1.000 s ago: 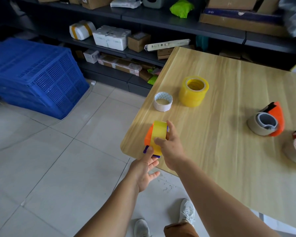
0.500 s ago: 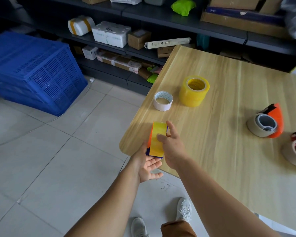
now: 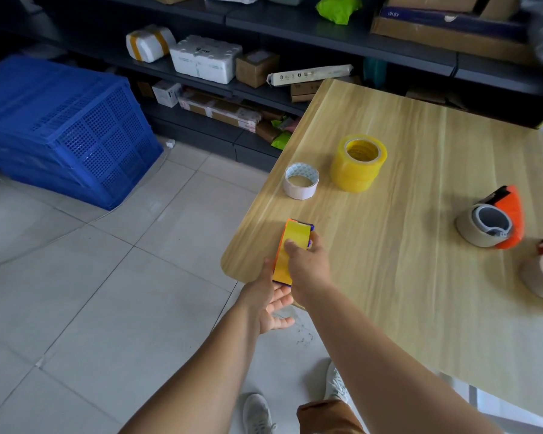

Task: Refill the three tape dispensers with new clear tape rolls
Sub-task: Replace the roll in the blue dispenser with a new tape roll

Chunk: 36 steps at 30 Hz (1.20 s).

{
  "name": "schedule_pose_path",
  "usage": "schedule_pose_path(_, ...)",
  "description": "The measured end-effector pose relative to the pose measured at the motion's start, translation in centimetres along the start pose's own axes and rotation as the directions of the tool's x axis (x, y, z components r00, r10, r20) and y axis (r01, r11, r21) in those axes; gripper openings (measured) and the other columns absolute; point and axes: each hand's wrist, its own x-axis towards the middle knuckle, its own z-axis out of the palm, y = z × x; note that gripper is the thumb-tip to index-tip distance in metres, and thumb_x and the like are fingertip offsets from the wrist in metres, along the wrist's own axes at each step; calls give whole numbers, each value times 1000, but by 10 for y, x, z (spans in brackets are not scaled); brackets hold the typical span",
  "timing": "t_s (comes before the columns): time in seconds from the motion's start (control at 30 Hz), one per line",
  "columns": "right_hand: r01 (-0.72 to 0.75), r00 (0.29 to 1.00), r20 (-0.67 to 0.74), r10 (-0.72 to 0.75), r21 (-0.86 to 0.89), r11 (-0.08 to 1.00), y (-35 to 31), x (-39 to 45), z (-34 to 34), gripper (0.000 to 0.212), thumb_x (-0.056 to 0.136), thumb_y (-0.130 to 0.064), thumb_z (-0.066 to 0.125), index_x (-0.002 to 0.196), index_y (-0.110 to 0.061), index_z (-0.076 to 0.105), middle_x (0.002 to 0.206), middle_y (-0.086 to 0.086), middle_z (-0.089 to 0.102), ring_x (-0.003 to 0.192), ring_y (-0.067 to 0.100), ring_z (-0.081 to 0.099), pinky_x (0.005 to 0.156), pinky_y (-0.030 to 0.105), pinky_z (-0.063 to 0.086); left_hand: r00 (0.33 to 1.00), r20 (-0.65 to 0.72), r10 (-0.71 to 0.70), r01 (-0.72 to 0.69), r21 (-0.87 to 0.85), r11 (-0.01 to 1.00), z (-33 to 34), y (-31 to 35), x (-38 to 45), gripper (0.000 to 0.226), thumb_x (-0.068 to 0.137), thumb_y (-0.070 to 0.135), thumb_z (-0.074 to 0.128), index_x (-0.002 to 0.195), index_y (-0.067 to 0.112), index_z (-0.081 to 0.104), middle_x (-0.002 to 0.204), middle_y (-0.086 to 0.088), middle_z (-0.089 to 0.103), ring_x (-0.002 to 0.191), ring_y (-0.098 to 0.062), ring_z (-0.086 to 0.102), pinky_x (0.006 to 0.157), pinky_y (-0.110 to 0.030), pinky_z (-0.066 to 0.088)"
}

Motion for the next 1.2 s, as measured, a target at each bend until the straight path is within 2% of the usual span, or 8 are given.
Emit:
schedule_pose_path(0.33, -10, 1000, 27, 11, -15, 1000, 7, 0, 5, 60, 92, -30, 54, 146, -32, 27, 129, 2, 52, 113, 29, 54, 99, 51, 47, 997, 55, 57, -59, 43, 997, -12, -2, -8, 75, 86, 70, 35, 130, 13, 54, 139, -5, 53, 126, -19, 48, 92, -55, 44)
schedule_pose_path(0.43, -29, 999, 26, 29, -13, 999, 10, 1, 4, 55, 91, -36, 55, 142, -29, 34, 124, 2, 57, 110, 27, 57, 97, 49, 49, 998, -7, 60, -58, 119, 991, -13, 1, -8, 75, 86, 69, 35, 126, 9, 56, 123, -6, 59, 124, -22, 52, 92, -52, 46)
schedule_pose_path(0.57, -93, 993, 73, 91, 38, 995, 10, 1, 4, 45, 91, -32, 57, 134, -26, 43, 119, 5, 59, 105, 31, 60, 82, 50, 56, 891, -221, 398, -307, 352, 884, -14, 6, -11, 40, 92, 53, 47, 85, 17, 66, 87, -3, 66, 86, -21, 62, 82, -37, 53)
schedule_pose_path(0.67, -117, 991, 76, 113, 48, 992, 6, 2, 0, 43, 92, -30, 59, 132, -25, 44, 118, 5, 58, 103, 30, 60, 63, 37, 55, 780, -91, 619, -510, 479, 714, -12, 11, -20, 27, 98, 32, 44, 87, 22, 66, 74, 6, 65, 62, -2, 64, 57, -11, 49)
schedule_pose_path(0.77, -121, 991, 63, 118, 38, 992, 5, 5, -8, 35, 89, -28, 64, 120, -21, 49, 108, 1, 61, 98, 23, 61, 55, 28, 46, 764, 63, 642, -567, 541, 621, -12, 12, -22, 25, 96, 29, 52, 110, 17, 69, 93, 1, 72, 73, 0, 66, 54, -2, 44)
schedule_pose_path(0.97, -151, 984, 99, 146, 51, 987, 3, 7, -9, 48, 84, -27, 70, 127, -16, 53, 116, 8, 64, 87, 24, 66, 45, 25, 49, 739, 78, 669, -522, 694, 496, -16, 25, -20, 31, 93, 26, 59, 120, 16, 67, 102, 3, 72, 82, -8, 62, 57, -3, 40)
schedule_pose_path(1.1, -132, 986, 113, 126, 50, 990, 7, 9, -10, 48, 83, -30, 72, 124, -16, 52, 116, 7, 64, 89, 24, 67, 50, 28, 52, 776, 110, 621, -492, 720, 489, -16, 32, -26, 27, 95, 24, 56, 117, 14, 67, 71, 14, 61, 59, -1, 57, 44, -2, 37)
schedule_pose_path(1.2, -120, 988, 107, 115, 40, 992, 9, 8, -9, 47, 82, -32, 72, 123, -18, 54, 114, 7, 65, 91, 26, 67, 54, 31, 54, 791, 110, 602, -463, 751, 471, -16, 34, -30, 23, 95, 26, 55, 110, 16, 70, 65, 13, 57, 65, -8, 62, 43, -6, 37)
